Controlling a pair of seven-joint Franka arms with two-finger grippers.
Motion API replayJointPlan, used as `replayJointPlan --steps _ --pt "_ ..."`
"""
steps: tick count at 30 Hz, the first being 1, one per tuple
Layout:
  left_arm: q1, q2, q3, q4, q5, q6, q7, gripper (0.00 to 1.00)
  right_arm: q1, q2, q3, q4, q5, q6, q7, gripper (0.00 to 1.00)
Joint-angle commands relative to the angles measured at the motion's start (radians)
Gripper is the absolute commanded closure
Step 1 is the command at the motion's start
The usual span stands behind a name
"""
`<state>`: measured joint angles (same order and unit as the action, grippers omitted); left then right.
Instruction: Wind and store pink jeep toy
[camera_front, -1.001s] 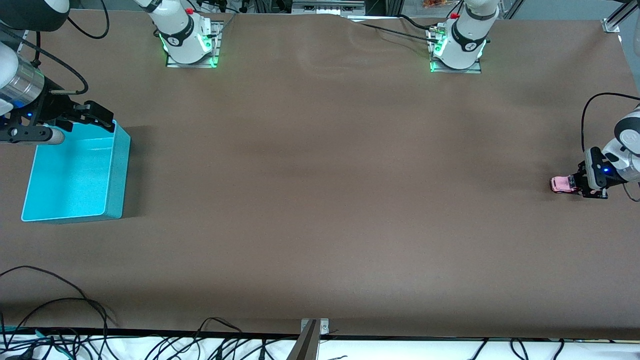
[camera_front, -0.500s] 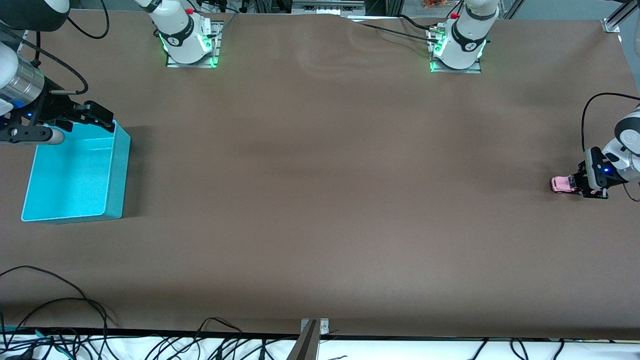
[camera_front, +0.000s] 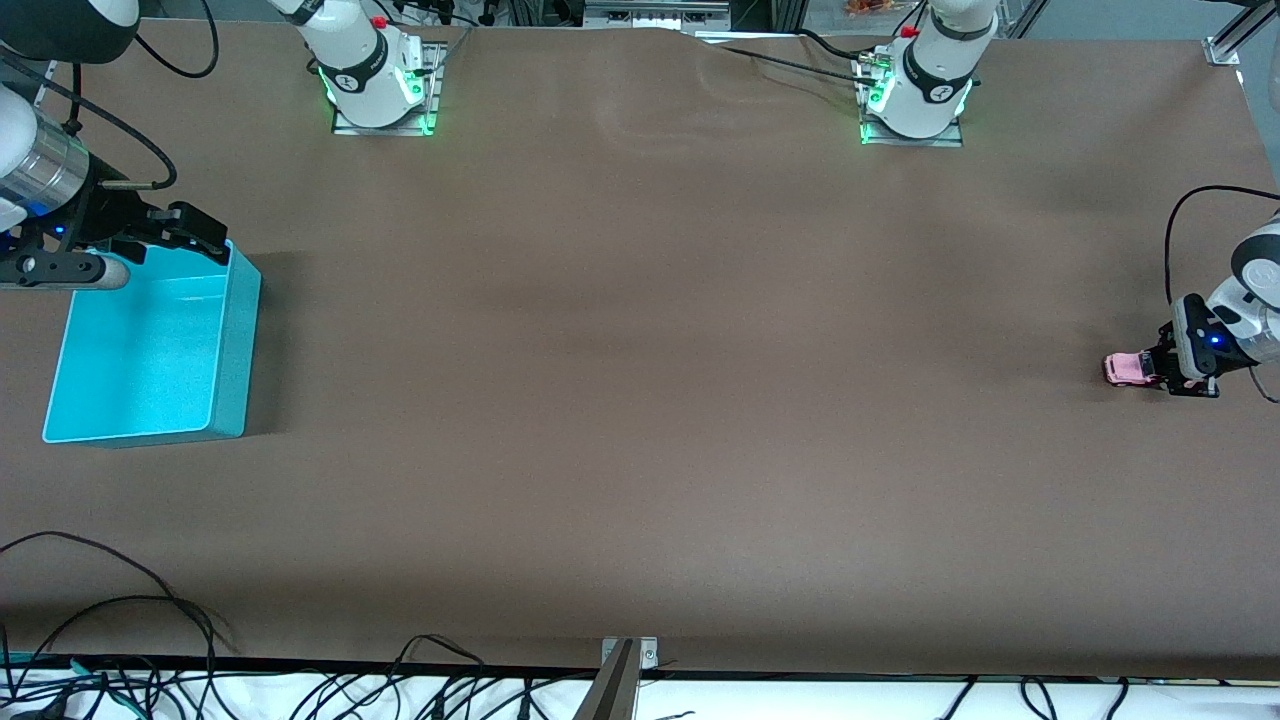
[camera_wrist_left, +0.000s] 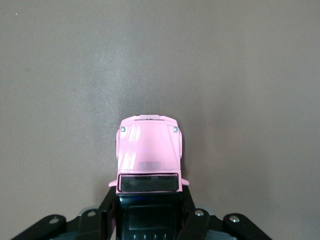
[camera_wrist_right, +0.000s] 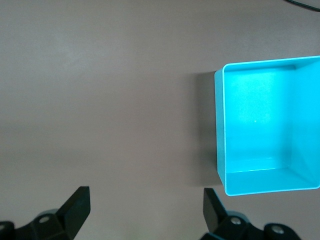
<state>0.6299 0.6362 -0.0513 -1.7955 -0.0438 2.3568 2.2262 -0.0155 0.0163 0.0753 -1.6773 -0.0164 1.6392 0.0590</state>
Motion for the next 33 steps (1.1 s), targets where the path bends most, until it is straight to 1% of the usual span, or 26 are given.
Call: replayJointPlan --steps 1,7,11,12,13,15,16,17,18,19,20,33 --pt "0.014 0.112 0.021 0.013 0.007 0.039 0.044 0.94 -0.003 0.011 0.0 0.025 0.001 -0.006 -0.002 0.0" --pt "0.016 0.112 0.021 0.013 0.007 0.039 0.044 0.93 -0.003 0.011 0.0 0.025 0.001 -0.006 -0.002 0.0" --pt "0.016 0.112 0.021 0.013 0.005 0.039 0.035 0.88 -0.003 0.011 0.0 0.025 0.001 -0.006 -0.002 0.0" --pt "0.016 0.112 0.021 0.013 0.004 0.039 0.033 0.84 -0.003 0.011 0.0 0.025 0.001 -0.006 -0.002 0.0" --pt "0.016 0.112 0.021 0.013 0.002 0.039 0.033 0.75 -0.003 0.011 0.0 0.025 0.001 -0.006 -0.002 0.0" --pt "0.016 0.111 0.021 0.015 -0.002 0.039 0.033 0.48 -0.003 0.011 0.0 0.025 0.001 -0.006 -0.002 0.0" --pt "0.014 0.109 0.021 0.016 -0.004 0.039 0.033 0.39 -0.003 0.011 0.0 0.025 0.001 -0.006 -0.002 0.0" --pt "0.014 0.106 0.019 0.022 0.001 0.039 0.035 0.34 -0.003 0.01 0.0 0.025 0.001 -0.006 -0.002 0.0" --pt "0.011 0.105 0.019 0.03 0.002 0.038 0.036 0.25 -0.003 0.011 0.0 0.025 0.001 -0.006 -0.002 0.0" --pt "0.011 0.103 0.018 0.034 0.002 0.035 0.038 0.04 -0.003 0.011 0.0 0.025 0.001 -0.006 -0.002 0.0" --pt "0.014 0.103 0.016 0.036 0.001 0.03 0.039 0.0 -0.003 0.011 0.0 0.025 0.001 -0.006 -0.002 0.0" --pt "0.014 0.085 0.016 0.038 -0.007 0.022 0.033 0.0 -0.003 0.011 0.0 0.025 0.001 -0.004 -0.004 0.0"
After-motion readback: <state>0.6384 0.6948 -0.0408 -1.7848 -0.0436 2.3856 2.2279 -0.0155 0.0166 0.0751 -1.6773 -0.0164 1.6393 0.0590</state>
